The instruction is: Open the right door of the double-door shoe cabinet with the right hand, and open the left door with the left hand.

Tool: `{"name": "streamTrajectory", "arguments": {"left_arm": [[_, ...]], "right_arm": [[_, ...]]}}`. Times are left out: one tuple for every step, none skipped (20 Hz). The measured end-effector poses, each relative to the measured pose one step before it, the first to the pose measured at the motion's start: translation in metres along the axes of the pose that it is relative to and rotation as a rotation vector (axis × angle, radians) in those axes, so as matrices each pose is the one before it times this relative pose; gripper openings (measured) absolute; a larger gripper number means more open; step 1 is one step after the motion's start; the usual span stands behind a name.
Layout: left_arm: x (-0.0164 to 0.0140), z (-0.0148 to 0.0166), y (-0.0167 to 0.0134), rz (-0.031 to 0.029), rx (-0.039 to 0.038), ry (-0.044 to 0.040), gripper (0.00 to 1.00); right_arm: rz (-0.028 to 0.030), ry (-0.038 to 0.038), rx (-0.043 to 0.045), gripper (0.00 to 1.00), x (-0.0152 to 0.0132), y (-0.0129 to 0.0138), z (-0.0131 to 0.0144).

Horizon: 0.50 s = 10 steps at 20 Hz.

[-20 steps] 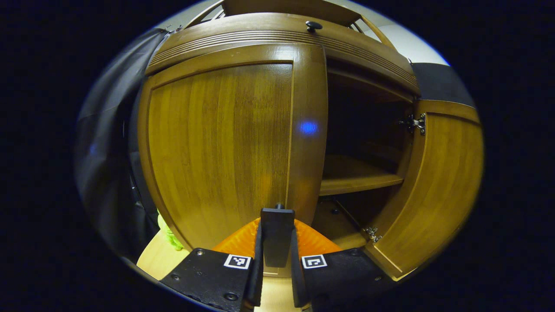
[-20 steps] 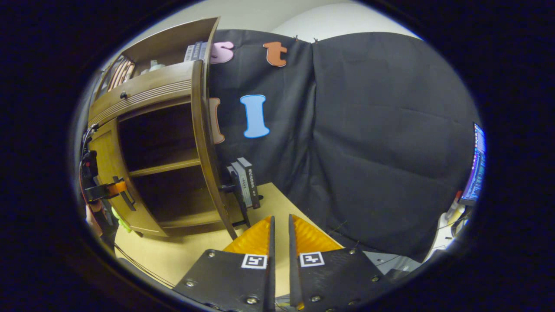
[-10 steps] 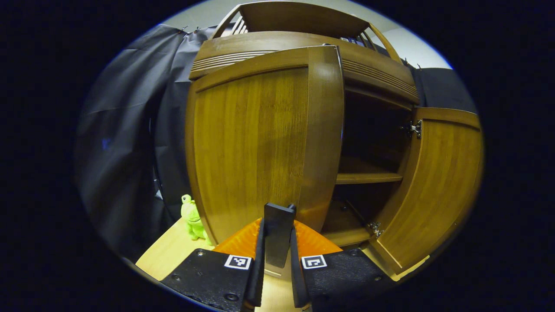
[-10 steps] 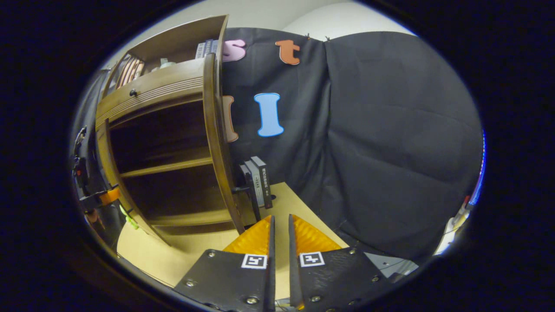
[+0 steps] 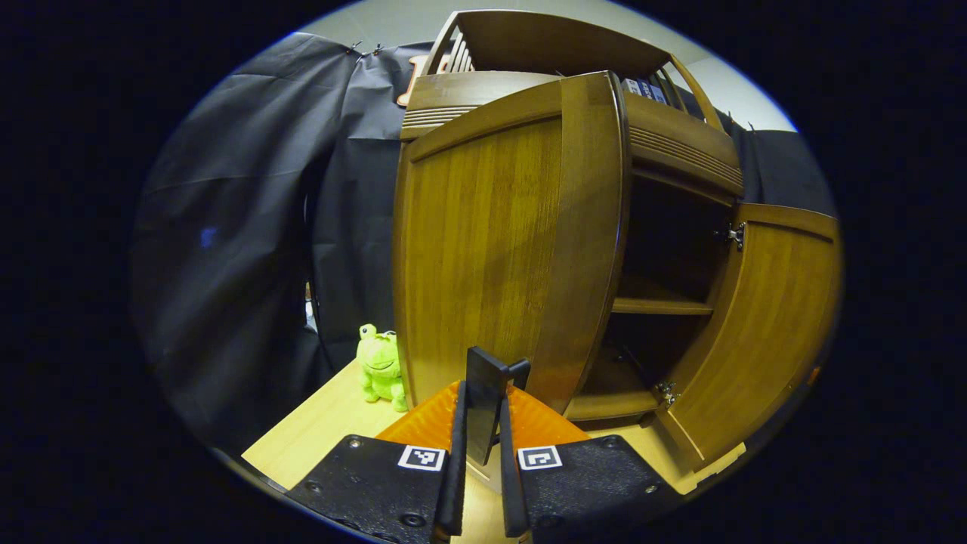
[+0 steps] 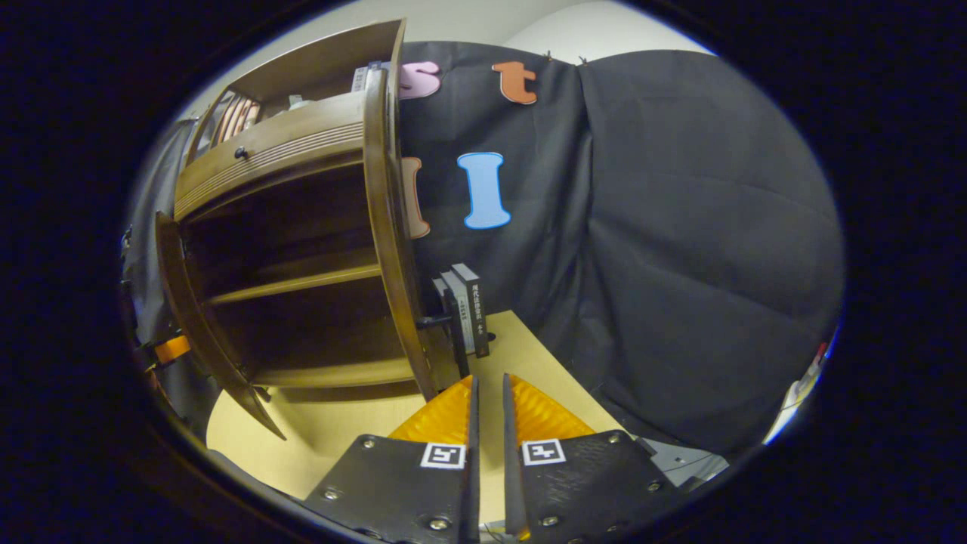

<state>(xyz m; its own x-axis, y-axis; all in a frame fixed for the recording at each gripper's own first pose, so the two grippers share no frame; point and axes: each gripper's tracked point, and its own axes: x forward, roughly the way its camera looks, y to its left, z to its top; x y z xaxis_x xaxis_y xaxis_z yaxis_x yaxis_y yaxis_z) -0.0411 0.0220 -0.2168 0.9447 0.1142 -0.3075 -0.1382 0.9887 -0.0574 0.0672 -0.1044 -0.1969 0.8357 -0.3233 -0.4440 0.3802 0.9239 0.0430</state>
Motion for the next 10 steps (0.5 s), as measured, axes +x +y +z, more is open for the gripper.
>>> {"name": "streamTrajectory", "arguments": {"left_arm": [[-0.00222,0.00021,0.00412,0.00427,0.00373,0.00137,0.2],[-0.00283,0.00021,0.00387,0.00709,0.00108,0.00072,0.19],[-0.00321,-0.00008,0.00438,0.01021,-0.00179,0.0,0.14],[-0.00276,0.00061,0.00481,0.01039,-0.00357,-0.00202,0.13],[-0.00154,0.00034,0.00434,0.00786,-0.00529,0.00093,0.14],[-0.00102,-0.00123,0.00318,0.00308,-0.00176,0.0014,0.14],[-0.00117,0.00021,0.00222,-0.00253,0.00186,0.00033,0.13],[-0.00288,-0.0001,0.00264,-0.00376,0.00477,0.00153,0.12],[-0.00095,0.00005,0.00193,-0.00519,0.00444,0.00007,0.12],[-0.00075,-0.00024,0.00257,-0.00552,0.00062,-0.00176,0.12]], "right_arm": [[0.00822,0.00478,-0.00096,0.13,0.00153,0.00281,-0.00189],[0.00884,0.00646,-0.00035,0.13,0.00158,0.00343,-0.00189],[0.0077,0.00565,-0.00036,0.13,0.00197,0.00273,-0.00298],[0.00693,0.00291,-0.0001,0.13,0.00123,0.00318,-0.00168],[0.00625,0.0037,0.00037,0.13,0.00104,0.0031,-0.00176],[0.00617,0.00249,0.00006,0.13,0.00091,0.00279,-0.00046],[0.00482,0.00306,-0.0013,0.13,0.00032,0.00229,-0.00168],[0.00294,0.00353,-0.00162,0.13,0.00112,0.00148,-0.0011],[0.00148,0.0024,-0.00001,0.13,0.00039,0.00067,-0.0008],[0.00092,0.00173,0.00216,0.13,-0.00002,0.00103,-0.00026]]}}
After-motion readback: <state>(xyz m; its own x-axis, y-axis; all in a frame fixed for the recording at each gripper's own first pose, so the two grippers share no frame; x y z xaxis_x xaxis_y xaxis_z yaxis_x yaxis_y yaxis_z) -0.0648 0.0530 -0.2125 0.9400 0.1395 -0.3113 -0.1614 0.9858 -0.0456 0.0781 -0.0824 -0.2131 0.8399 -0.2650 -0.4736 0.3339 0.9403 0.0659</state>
